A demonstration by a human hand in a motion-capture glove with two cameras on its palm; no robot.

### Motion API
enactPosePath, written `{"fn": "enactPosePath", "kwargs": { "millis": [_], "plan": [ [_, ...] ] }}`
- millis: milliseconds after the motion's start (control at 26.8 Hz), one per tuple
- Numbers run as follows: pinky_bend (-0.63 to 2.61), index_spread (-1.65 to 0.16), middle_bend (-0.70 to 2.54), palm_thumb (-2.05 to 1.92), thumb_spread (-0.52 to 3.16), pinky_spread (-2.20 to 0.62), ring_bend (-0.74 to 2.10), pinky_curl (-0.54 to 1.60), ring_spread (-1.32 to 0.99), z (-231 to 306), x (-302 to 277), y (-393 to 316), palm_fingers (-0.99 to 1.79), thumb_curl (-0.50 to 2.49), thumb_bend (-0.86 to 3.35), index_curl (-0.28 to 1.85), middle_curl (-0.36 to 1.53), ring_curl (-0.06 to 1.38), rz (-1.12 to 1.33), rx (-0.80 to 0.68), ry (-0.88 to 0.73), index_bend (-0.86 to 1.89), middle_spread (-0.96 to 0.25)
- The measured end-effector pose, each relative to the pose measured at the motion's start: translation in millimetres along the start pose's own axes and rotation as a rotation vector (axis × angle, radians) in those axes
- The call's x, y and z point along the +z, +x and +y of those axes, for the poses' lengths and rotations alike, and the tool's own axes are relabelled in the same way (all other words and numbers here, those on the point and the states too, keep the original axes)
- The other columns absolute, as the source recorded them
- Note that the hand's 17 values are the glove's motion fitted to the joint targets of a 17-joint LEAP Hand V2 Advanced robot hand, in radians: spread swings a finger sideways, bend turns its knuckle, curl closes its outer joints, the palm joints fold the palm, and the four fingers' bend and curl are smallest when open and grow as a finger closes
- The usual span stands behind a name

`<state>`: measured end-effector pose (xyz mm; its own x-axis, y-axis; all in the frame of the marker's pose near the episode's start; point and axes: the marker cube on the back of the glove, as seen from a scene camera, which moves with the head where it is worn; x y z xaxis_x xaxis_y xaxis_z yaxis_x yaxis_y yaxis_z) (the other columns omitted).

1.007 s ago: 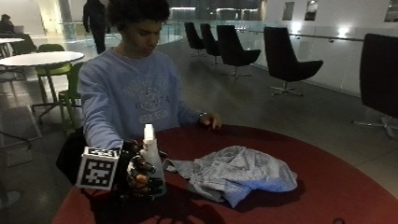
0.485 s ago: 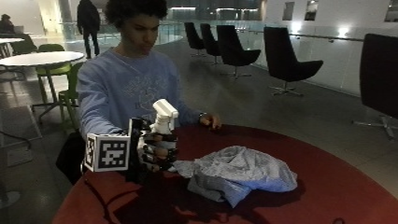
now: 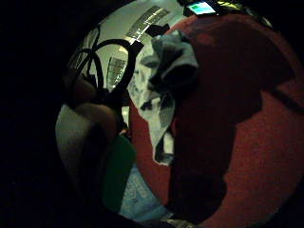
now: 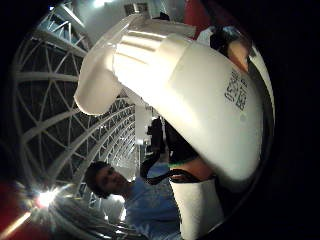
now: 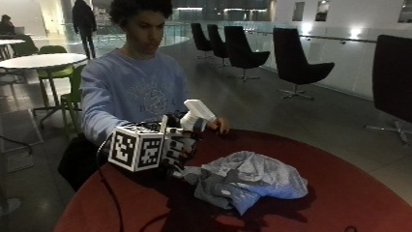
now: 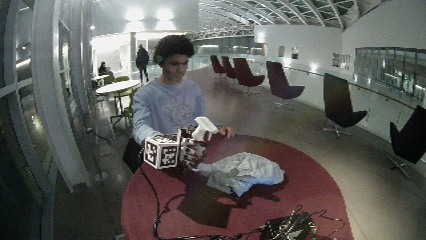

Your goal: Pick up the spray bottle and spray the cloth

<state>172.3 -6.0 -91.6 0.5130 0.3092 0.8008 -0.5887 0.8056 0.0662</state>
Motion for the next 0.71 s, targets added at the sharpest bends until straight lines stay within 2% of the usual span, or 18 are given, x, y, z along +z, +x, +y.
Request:
{"fn": "enactPosePath", "kwargs": {
  "millis": [261, 709],
  "plan": [
    [0.39, -0.29, 0.40, 0.60, 1.08, 0.07, 0.68, 0.39, -0.02, -11, 18, -3, 1.15, 0.41, -0.02, 0.19, 0.46, 0.43, 0.008, 0.062, -0.117, 0.12, -0.04],
    [0.39, -0.26, 0.40, 0.60, 1.10, 0.08, 0.69, 0.39, -0.02, -18, 29, 3, 1.17, 0.42, -0.02, 0.23, 0.47, 0.43, 0.000, 0.105, -0.168, 0.12, -0.03]
  ]
}}
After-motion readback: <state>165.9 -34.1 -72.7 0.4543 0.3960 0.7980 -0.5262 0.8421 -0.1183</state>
